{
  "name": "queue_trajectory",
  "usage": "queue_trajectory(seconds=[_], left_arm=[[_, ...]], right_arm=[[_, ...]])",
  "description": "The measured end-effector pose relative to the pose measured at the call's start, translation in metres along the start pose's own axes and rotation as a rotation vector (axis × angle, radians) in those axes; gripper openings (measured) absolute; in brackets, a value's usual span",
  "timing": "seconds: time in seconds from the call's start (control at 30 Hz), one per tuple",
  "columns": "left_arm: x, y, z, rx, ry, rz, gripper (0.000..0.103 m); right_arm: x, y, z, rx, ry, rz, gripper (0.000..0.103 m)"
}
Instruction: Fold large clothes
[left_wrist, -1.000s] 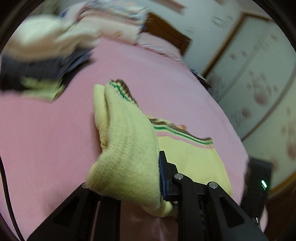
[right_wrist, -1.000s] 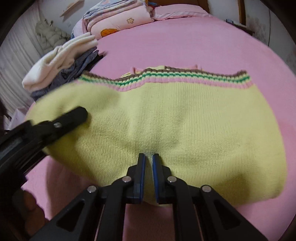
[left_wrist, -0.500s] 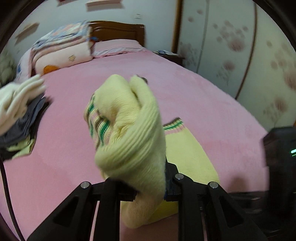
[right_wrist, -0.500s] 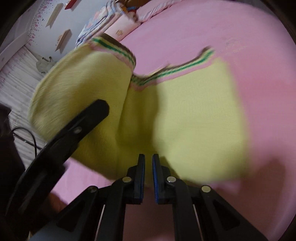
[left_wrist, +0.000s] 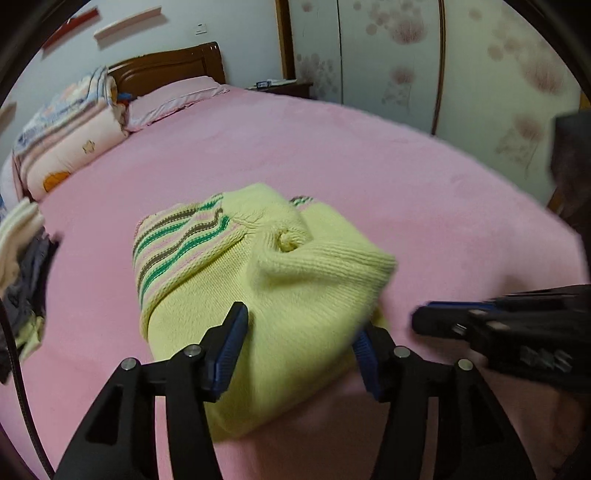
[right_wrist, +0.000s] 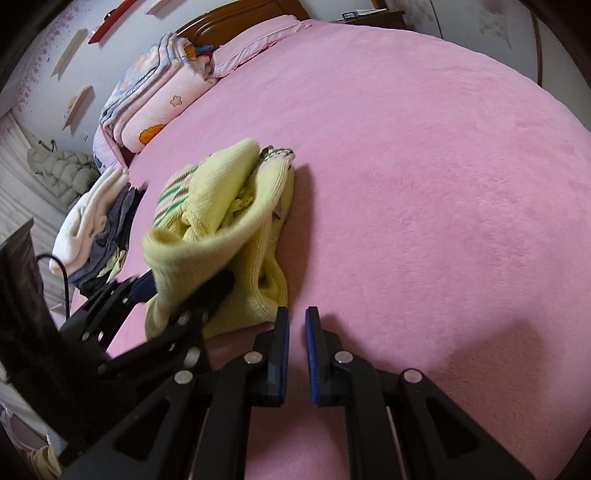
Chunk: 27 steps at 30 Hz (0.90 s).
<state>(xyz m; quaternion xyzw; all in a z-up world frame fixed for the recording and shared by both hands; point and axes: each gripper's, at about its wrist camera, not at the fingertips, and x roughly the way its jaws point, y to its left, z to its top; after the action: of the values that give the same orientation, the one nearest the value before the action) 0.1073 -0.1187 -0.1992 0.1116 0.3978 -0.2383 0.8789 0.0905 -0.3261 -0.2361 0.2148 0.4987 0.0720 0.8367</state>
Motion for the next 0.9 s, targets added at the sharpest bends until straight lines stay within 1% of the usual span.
queue_trajectory(seconds=[0.03, 0.1, 0.13, 0.17, 0.2, 0.23, 0.27, 0.3, 0.33, 0.37, 0.4, 0.47, 0.53, 0.57, 0.63, 0.67, 0.7, 0.73, 0.77, 0.8, 0.83, 0.87, 0.9], left_arm=[[-0.007, 0.001, 0.0, -0.014, -0.009, -0.018, 0.057], [-0.029, 0.014, -0.004, -0.071, -0.046, -0.059, 0.065], [-0.044, 0.024, -0.005, -0.118, -0.075, -0.071, 0.07], [-0.054, 0.033, -0.007, -0.157, -0.094, -0.073, 0.074], [-0.062, 0.043, -0.009, -0.202, -0.106, -0.069, 0.075], [-0.064, 0.052, -0.009, -0.233, -0.107, -0.062, 0.075], [-0.065, 0.065, -0.012, -0.296, -0.096, -0.049, 0.075], [-0.065, 0.071, -0.015, -0.328, -0.09, -0.046, 0.075], [-0.06, 0.083, -0.019, -0.382, -0.073, -0.035, 0.075], [-0.051, 0.093, -0.023, -0.431, -0.038, -0.013, 0.075], [-0.045, 0.1, -0.024, -0.455, -0.021, -0.004, 0.075], [-0.027, 0.112, -0.032, -0.521, 0.04, 0.01, 0.075], [-0.011, 0.118, -0.038, -0.577, 0.082, -0.021, 0.075], [0.0, 0.12, -0.042, -0.612, 0.106, -0.062, 0.075], [0.011, 0.118, -0.046, -0.643, 0.137, -0.099, 0.075], [0.016, 0.118, -0.044, -0.647, 0.144, -0.104, 0.075], [0.02, 0.119, -0.043, -0.646, 0.145, -0.109, 0.075], [0.021, 0.116, -0.042, -0.639, 0.141, -0.111, 0.075], [0.021, 0.114, -0.04, -0.627, 0.134, -0.11, 0.075], [0.021, 0.11, -0.04, -0.615, 0.131, -0.115, 0.073], [0.02, 0.107, -0.037, -0.598, 0.123, -0.121, 0.063], [0.022, 0.105, -0.036, -0.582, 0.126, -0.107, 0.056], [0.027, 0.106, -0.032, -0.567, 0.134, -0.088, 0.052]], right_arm=[[-0.001, 0.003, 0.001, -0.002, -0.008, 0.0, 0.009], [-0.011, 0.003, 0.002, -0.003, -0.021, 0.005, 0.009], [-0.016, 0.002, 0.003, -0.001, -0.03, 0.012, 0.009], [-0.02, 0.006, 0.007, 0.0, -0.04, 0.029, 0.009], [-0.024, 0.007, 0.008, 0.0, -0.049, 0.041, 0.012], [-0.027, 0.013, 0.012, -0.004, -0.063, 0.056, 0.019], [-0.032, 0.02, 0.015, -0.012, -0.081, 0.07, 0.024], [-0.032, 0.027, 0.019, -0.021, -0.091, 0.077, 0.033], [-0.032, 0.035, 0.023, -0.035, -0.101, 0.086, 0.042], [-0.031, 0.042, 0.026, -0.051, -0.107, 0.09, 0.044], [-0.028, 0.048, 0.029, -0.064, -0.107, 0.089, 0.045], [-0.02, 0.057, 0.033, -0.088, -0.087, 0.084, 0.045], [-0.011, 0.066, 0.033, -0.119, -0.063, 0.06, 0.045], [-0.008, 0.069, 0.032, -0.136, -0.056, 0.034, 0.045], [0.004, 0.071, 0.028, -0.162, -0.032, -0.031, 0.044], [0.008, 0.069, 0.025, -0.161, -0.021, -0.044, 0.041], [0.013, 0.065, 0.023, -0.149, -0.007, -0.04, 0.023], [0.018, 0.063, 0.023, -0.128, 0.016, -0.013, 0.009], [0.02, 0.058, 0.021, -0.088, 0.031, 0.024, 0.009], [0.019, 0.054, 0.02, -0.058, 0.026, 0.047, 0.009], [0.017, 0.05, 0.018, -0.026, 0.019, 0.079, 0.009], [0.015, 0.044, 0.015, 0.011, 0.013, 0.111, 0.009], [0.014, 0.039, 0.013, 0.044, 0.009, 0.129, 0.009]])
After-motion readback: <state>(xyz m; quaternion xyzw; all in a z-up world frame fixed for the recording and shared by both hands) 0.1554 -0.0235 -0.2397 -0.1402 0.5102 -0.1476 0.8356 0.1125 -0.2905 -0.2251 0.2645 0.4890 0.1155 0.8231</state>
